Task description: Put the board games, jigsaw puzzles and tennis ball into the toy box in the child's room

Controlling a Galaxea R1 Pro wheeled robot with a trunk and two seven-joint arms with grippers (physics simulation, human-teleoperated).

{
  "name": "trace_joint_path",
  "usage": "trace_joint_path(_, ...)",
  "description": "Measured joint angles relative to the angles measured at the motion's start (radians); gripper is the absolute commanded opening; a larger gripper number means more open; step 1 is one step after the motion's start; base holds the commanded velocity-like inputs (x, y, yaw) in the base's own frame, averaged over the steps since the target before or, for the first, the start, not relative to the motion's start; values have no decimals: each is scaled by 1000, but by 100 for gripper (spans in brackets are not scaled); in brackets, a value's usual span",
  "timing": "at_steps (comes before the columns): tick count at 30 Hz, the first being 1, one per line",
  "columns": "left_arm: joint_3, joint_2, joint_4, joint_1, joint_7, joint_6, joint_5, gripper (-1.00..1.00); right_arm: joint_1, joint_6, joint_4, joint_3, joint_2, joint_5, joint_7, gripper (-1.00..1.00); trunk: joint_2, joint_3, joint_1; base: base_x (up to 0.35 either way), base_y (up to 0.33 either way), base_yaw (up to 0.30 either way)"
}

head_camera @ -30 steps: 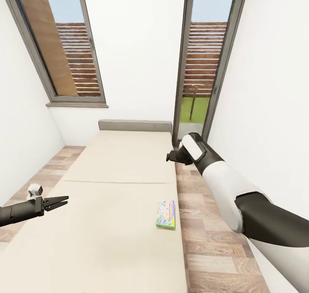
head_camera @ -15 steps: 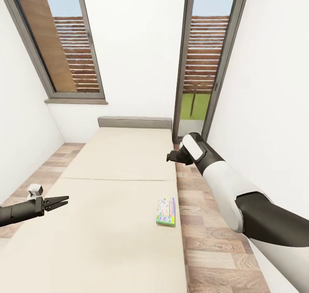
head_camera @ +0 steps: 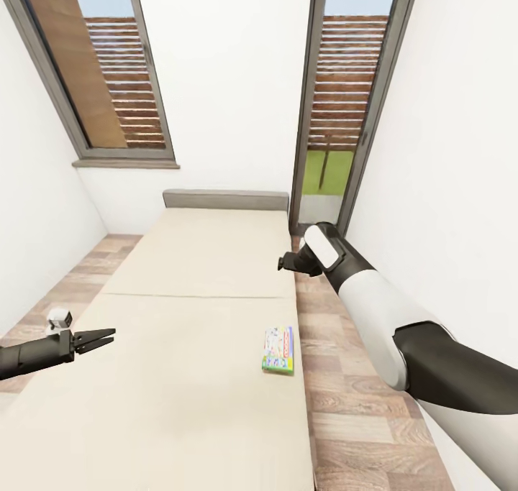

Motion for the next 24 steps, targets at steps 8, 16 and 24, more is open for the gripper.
trace_joint_path(8,-1,1,0,0,0,-1,-1,100,-3,2,-1,0,0,0,0,100,0,-13,0,0,0,0)
trace_joint_path(16,0,0,0,0,0,-2,-2,100,-3,7,-1,0,-1,1,1,100,0,-26,0,0,0,0)
trace_joint_path(24,-1,0,0,0,0,-2,-2,100,-4,6,-5,0,-2,2,1,100,0,-40,0,0,0,0)
